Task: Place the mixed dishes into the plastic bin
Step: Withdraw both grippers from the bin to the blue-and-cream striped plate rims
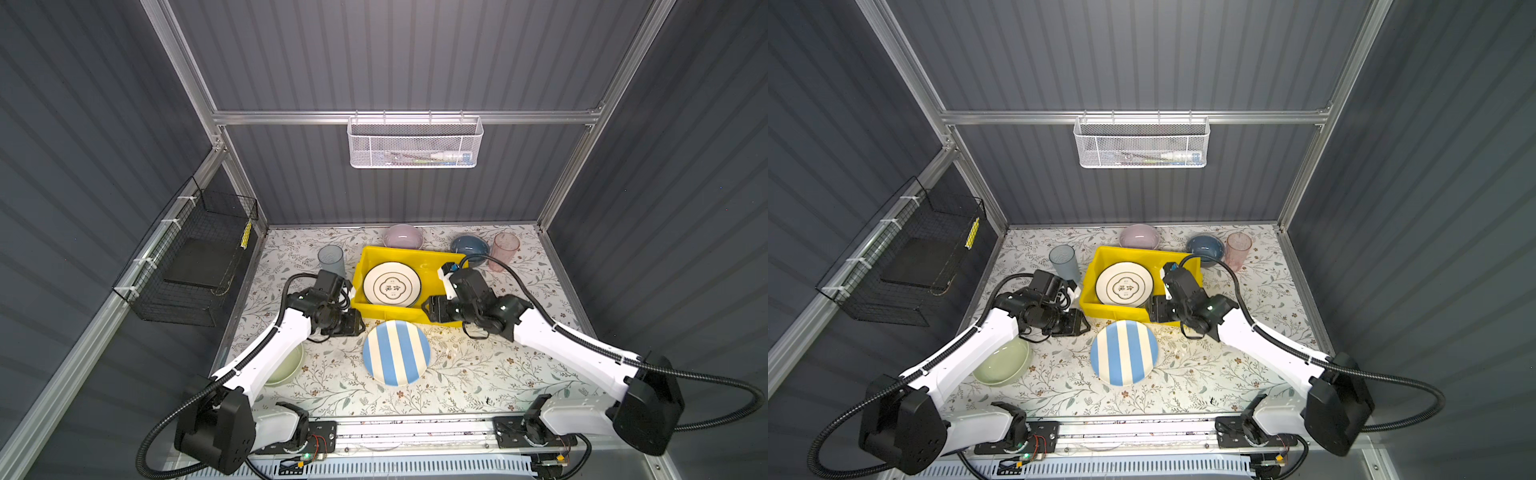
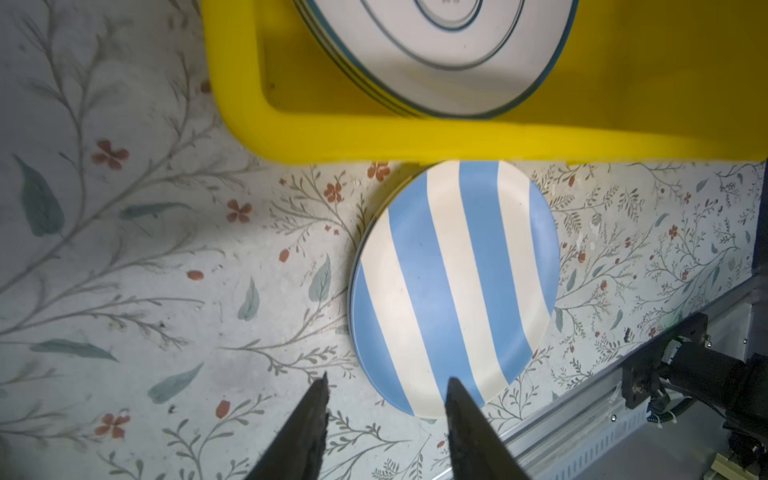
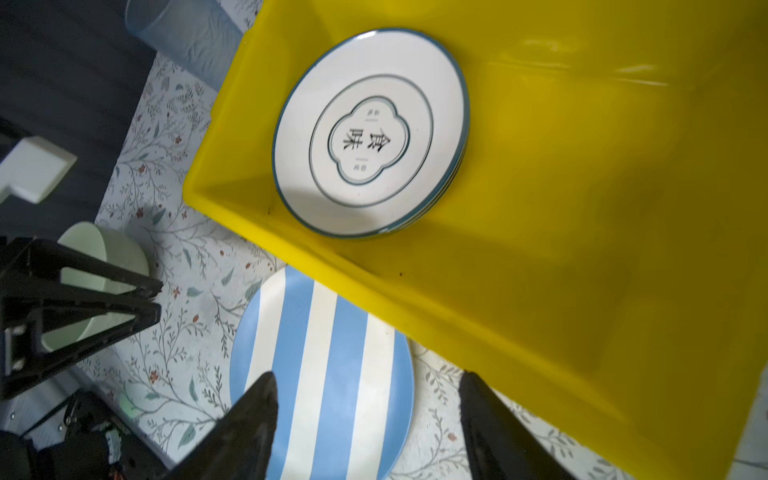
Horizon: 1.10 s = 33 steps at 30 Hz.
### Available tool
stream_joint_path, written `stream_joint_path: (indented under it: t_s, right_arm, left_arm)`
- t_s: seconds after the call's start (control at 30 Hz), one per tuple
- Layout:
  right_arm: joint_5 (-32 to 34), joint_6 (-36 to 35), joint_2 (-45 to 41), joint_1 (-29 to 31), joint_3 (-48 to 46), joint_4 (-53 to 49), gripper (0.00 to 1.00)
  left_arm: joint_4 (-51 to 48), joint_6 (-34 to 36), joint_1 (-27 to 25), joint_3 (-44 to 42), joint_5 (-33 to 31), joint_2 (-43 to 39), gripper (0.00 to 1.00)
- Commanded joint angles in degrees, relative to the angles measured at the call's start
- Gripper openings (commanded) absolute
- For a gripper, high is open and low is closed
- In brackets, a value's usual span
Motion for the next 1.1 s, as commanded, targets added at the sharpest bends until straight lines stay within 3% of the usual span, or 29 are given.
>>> stream_joint_path:
  t_s: [0.0,0.13,0.33,0.6,1.07]
  right_arm:
    - [1.76,-0.38,-4.10,3.45,-5.16,3.12,0.69]
    - [1.95,3.44,-7.81,6.19,-12.26,7.04,0.67]
    - [9.26,9.44,-5.96,9.89,-16.66,7.14,0.57]
    - [8.63,14.80,0.43,11.15,-19.46,13.23,0.46]
    - [8.36,18.78,8.30,12.21,-19.33,17.58,0.40]
  left_arm:
    - [1.58,-3.85,-1.64,-3.51,0.70,-2.21,0.47]
    - [4.37,-6.40,-3.57,-6.79,-0.95,-2.13,0.44]
    - [11.51,-8.86,-4.25,-10.65,-0.79,0.56,0.40]
    - [14.63,-7.76,-4.78,-11.78,-2.39,5.47,0.36]
    - [17.49,-7.18,-5.04,-13.29,-2.52,9.47,0.29]
